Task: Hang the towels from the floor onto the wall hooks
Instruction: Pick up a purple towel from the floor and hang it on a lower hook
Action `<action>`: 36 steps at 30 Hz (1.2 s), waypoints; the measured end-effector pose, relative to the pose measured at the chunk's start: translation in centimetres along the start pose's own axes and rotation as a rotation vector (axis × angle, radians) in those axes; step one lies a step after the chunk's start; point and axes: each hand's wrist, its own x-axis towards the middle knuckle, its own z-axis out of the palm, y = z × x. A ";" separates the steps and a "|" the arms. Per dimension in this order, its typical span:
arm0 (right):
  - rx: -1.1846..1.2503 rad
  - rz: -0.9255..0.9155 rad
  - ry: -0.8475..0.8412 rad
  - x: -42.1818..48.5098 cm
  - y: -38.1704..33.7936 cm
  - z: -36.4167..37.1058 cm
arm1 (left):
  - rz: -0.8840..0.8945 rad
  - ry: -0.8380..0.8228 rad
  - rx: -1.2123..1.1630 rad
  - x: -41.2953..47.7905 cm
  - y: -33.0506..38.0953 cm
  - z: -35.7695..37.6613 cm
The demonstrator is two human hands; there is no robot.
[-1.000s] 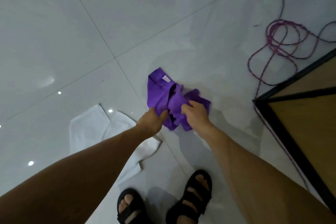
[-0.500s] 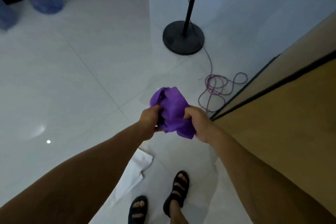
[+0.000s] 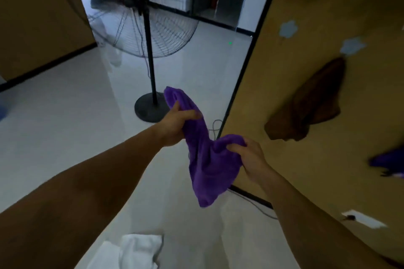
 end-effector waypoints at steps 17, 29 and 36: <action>0.672 0.050 0.123 -17.2 -5.3 -19.1 | -0.186 -0.212 0.565 -9.5 -5.7 23.6; 0.606 -0.115 0.396 -22.6 -6.5 -28.4 | -0.020 -0.037 1.269 -12.6 -8.6 29.9; 0.509 -0.147 0.520 -23.9 -6.2 -29.9 | -0.028 0.096 0.538 -12.1 -7.7 30.1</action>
